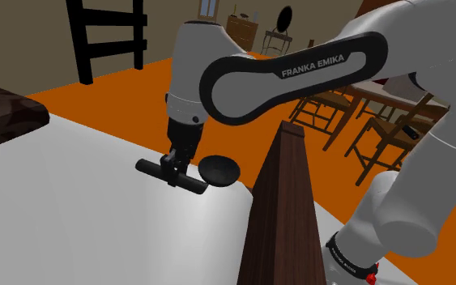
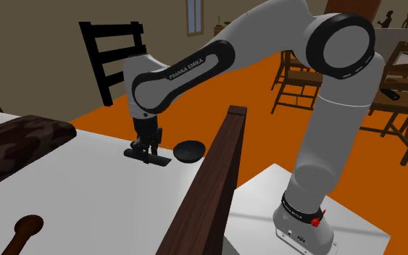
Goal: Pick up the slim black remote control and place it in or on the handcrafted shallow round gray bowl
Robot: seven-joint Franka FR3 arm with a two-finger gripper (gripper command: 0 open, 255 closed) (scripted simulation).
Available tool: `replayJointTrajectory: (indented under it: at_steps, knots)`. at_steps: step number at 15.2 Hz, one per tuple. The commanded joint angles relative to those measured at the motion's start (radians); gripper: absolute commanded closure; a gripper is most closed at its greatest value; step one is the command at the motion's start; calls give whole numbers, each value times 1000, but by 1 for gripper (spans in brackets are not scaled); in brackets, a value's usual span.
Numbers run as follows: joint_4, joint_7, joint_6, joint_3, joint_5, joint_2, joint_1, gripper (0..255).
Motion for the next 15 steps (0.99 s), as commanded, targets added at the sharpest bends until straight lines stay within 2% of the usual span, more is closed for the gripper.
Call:
replayJointTrajectory:
  at_steps: [1,2,9,15]
  knots:
    - [17,-1,-25,-1,3,-9,-1,255]
    - [19,-2,-29,-1,3,-10,-1,255]
    - [-155,-197,-15,-90,63,-163,-72,255]
    - [-262,-355,-16,-184,72,-257,-128,255]
